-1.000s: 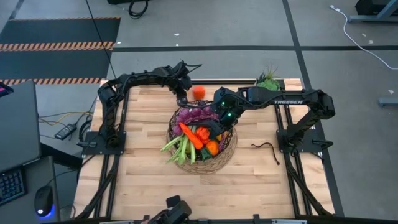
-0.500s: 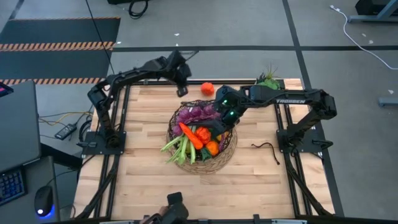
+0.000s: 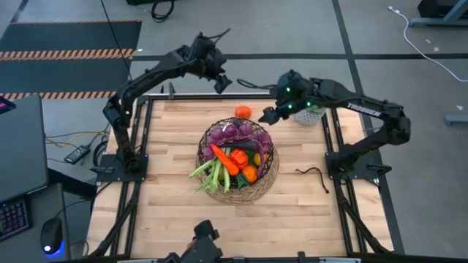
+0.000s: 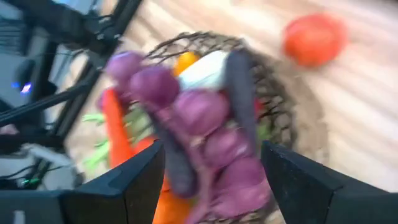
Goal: Build produce basket
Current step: Put the orange squash into the black basket
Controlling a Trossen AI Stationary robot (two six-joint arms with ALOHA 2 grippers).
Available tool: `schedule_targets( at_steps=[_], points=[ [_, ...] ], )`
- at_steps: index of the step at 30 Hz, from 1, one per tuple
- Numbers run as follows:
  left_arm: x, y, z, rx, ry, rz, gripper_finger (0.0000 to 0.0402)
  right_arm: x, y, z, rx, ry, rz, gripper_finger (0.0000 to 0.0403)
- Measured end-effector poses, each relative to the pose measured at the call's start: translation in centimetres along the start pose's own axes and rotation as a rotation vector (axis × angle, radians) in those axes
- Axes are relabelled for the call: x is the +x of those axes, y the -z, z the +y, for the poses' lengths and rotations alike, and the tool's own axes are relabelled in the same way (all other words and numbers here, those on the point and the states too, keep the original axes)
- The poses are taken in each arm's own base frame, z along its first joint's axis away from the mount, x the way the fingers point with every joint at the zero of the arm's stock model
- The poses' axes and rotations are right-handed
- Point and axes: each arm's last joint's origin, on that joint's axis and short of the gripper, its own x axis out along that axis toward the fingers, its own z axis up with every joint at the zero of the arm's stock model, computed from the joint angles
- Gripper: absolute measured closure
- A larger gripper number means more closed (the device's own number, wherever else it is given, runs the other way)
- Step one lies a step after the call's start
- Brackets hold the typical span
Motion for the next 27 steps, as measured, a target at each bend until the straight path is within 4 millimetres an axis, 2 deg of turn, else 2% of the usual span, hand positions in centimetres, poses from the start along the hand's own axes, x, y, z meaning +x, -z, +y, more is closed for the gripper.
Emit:
schedule_targets(
  at_steps=[6,14,20,27],
  points=[
    [-2.6,0.1,-0.9,-0.065,0.073,0.085,0.0097,2.2,-2.9,-3.3,0.013,0.080,-0.007,0.0125],
    [-8.8,-0.1,-1.6,-0.125,0.068,0.023,0.0114,7.4,-6.4,-7.6,0.042,0.084,0.013,0.0066],
    [-12.4,-0.1,-2.1,-0.174,0.058,-0.033,0.0115,11.8,-7.4,-10.6,0.095,0.048,0.094,0.0008],
    [-15.5,0.2,-3.2,-0.215,0.066,-0.074,0.0115,15.1,-8.0,-13.4,0.152,0.052,0.118,0.0005]
  ],
)
